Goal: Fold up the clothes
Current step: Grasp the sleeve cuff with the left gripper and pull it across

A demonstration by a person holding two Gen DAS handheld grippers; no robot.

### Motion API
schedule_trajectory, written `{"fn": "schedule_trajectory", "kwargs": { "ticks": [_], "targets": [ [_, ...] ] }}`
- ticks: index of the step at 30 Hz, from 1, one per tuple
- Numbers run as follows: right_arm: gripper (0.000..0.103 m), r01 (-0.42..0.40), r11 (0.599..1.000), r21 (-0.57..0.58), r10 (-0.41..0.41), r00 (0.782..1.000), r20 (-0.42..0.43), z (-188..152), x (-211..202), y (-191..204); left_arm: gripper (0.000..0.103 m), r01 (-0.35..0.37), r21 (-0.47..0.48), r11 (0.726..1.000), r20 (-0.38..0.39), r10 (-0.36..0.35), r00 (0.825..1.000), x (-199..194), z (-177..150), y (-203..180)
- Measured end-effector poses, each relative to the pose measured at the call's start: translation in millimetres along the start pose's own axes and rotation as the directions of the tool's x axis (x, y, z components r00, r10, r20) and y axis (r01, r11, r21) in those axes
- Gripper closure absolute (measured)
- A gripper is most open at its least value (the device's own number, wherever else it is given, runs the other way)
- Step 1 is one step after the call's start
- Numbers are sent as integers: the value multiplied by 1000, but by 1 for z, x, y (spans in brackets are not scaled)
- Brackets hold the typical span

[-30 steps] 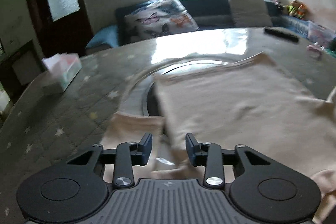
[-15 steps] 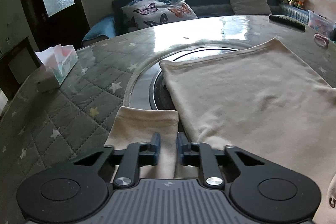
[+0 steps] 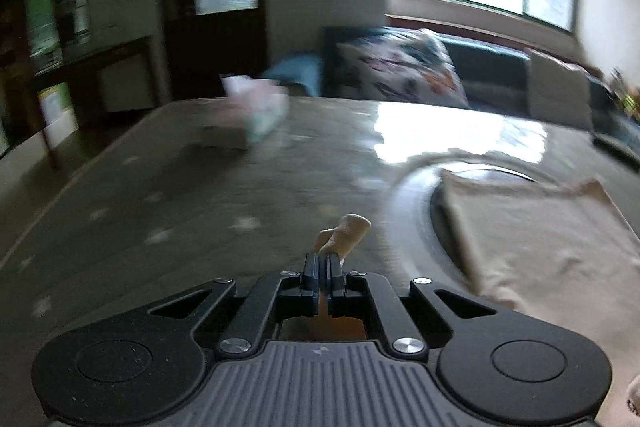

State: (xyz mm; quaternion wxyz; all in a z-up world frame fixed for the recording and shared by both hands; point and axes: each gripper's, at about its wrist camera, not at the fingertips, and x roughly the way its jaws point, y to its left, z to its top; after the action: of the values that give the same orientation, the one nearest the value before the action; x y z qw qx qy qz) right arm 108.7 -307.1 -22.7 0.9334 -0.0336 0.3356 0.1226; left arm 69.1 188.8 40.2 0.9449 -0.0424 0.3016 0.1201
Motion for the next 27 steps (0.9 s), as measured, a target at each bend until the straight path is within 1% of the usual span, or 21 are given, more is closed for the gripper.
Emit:
{"fn": "schedule_trajectory", "kwargs": {
  "ticks": [2,4,9,11,13,17,18,20,21,22,25,27],
  "targets": [
    [0,1,1000,-2,-1,1000,-1,0,0,0,99,-36,-45,998,10,37,999,-8,-6,16],
    [0,5,1000,-7,-5,1000,-3,0,0,1,99,-54,-80,995,1,54,999,-12,-15,29],
    [0,6,1000,-9,-6,1000,-5,0,1,2,99,-95,-103,990,-54,90,994,-10,-36,46],
    [0,7,1000,-11,-7,1000,-5,0,1,1,99,-118,-112,987,-71,111,991,-8,-39,51],
    [0,7,1000,-12,-7,1000,-5,0,1,1,99,-138,-116,984,-72,131,989,-11,-39,55],
    [0,9,1000,-15,-9,1000,-6,0,1,1,97,-134,-146,980,-59,126,990,-16,-34,63],
    [0,9,1000,-15,-9,1000,-6,0,1,1,93,-123,-148,981,-53,116,992,-16,-32,63],
    [0,10,1000,-16,-10,1000,-6,0,1,1,80,-88,-140,986,-43,83,996,-14,-26,61],
    [0,10,1000,-16,-10,1000,-6,0,1,1,70,-73,-131,989,-40,69,997,-12,-23,60],
    [0,10,1000,-16,-10,1000,-6,0,1,1,65,-64,-116,991,-39,60,997,-9,-20,57],
    [0,10,1000,-15,-10,1000,-5,0,1,1,65,-37,-64,997,-58,34,998,7,-14,47],
    [0,9,1000,-15,-9,1000,-5,0,0,1,64,-38,-37,999,-82,35,996,19,-11,41]
  ]
}}
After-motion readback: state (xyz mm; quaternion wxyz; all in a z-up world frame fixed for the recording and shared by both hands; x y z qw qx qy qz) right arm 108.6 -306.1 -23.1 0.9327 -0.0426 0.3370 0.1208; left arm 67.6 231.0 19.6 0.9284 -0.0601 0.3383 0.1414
